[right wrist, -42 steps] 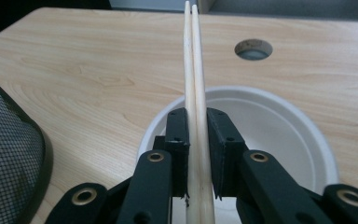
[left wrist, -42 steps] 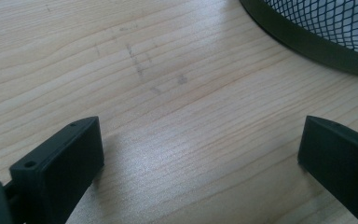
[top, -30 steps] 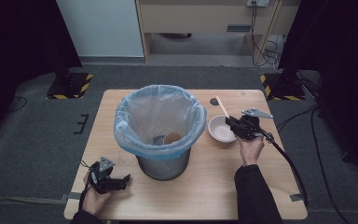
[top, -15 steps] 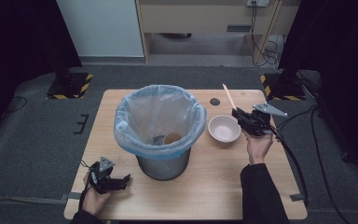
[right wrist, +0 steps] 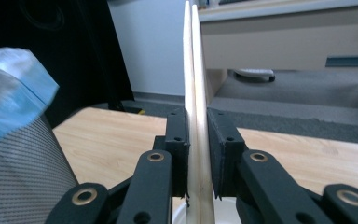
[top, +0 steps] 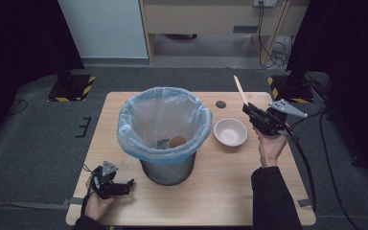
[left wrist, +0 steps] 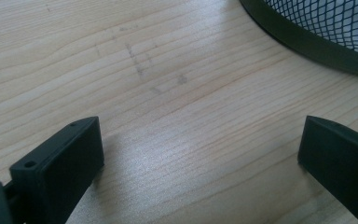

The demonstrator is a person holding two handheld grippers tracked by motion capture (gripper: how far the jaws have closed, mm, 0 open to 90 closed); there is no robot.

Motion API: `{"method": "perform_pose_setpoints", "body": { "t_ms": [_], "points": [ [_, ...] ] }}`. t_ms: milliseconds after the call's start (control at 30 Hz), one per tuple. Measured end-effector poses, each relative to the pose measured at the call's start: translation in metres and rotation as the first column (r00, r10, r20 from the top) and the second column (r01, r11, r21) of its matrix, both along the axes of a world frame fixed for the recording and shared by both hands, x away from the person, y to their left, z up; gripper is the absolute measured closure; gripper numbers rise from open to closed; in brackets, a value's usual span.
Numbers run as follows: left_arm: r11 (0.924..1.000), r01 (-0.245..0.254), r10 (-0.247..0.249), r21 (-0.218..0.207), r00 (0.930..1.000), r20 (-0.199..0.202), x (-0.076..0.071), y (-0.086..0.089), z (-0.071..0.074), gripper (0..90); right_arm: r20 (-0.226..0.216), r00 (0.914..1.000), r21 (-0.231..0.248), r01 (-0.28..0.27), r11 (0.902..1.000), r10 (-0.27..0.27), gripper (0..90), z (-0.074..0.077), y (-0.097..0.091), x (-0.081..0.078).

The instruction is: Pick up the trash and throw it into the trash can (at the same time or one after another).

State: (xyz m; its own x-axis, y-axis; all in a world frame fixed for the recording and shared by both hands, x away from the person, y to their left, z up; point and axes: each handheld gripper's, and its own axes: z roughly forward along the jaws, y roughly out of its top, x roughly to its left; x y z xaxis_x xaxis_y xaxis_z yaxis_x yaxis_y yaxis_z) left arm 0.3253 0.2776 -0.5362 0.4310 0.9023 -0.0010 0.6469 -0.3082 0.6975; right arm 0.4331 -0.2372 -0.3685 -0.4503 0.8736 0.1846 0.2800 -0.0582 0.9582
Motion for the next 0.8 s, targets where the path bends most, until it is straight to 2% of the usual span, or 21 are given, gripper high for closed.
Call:
{"method": "perform_pose_setpoints", "body": {
  "t_ms": [333, 800],
  "points": [
    [1.0000, 0.000, 0.000, 0.000, 1.0000, 0.000, 0.000, 0.000, 0.000, 0.0, 0.055, 0.9981, 0.009, -0.029, 0.9995, 0.029, 79.6, 0.018, 0.004, -0.009],
    [1.0000, 0.000, 0.000, 0.000, 1.0000, 0.000, 0.000, 0.000, 0.000, 0.0, 0.116, 0.9898, 0.010, -0.085, 0.9963, 0.083, 79.6, 0.045, 0.015, -0.020]
  ]
}}
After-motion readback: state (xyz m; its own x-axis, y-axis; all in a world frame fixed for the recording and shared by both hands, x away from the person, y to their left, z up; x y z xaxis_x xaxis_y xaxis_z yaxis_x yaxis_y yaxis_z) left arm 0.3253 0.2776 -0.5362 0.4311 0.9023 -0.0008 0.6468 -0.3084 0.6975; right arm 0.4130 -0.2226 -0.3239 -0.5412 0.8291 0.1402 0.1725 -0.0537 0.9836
